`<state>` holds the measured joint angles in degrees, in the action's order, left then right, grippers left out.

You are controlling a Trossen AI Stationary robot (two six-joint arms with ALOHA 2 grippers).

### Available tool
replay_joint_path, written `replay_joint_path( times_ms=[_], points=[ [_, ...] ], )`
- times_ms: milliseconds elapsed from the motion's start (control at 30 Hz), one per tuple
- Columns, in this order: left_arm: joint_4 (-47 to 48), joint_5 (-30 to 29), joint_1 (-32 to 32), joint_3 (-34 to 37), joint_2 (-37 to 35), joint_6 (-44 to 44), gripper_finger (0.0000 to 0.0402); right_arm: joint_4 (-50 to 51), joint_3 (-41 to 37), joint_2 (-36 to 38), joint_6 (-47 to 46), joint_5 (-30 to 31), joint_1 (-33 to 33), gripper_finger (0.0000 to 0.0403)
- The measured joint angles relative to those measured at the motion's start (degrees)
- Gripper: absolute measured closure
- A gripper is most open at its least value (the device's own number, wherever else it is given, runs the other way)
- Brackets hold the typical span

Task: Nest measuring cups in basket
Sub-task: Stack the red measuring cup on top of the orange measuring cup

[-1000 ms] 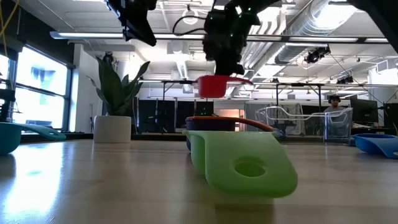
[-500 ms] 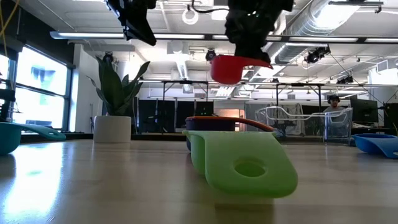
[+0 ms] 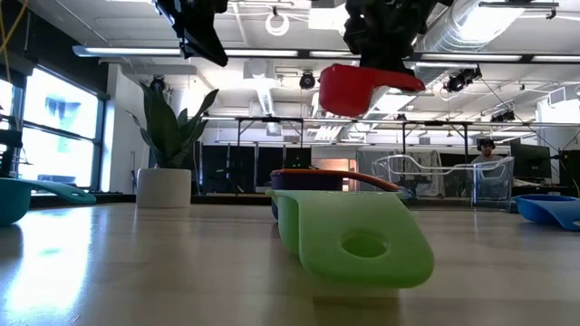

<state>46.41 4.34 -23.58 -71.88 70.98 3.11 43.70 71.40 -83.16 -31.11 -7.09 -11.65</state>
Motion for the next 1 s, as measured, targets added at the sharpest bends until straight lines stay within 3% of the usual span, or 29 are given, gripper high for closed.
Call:
replay_joint_path(
  times_ms=[300,700,1000],
  points=[
    [0.01,0.31,2.43,0.0,0.0,-2.33,0.0353,-2.96,0.04,-1.02,-1.25,0.31,4.86,0.0403],
    [-0.04,0.46,5.91,0.04,0.0,-3.54,0.0353,-6.52,0.04,-8.04,-11.34,7.9,10.18,0.0403],
    [-0.04,0.44,6.46,0.04,0.0,-3.53,0.0353,-10.31,0.04,-13.16,-12.07,9.88,12.28,0.0403]
  ],
)
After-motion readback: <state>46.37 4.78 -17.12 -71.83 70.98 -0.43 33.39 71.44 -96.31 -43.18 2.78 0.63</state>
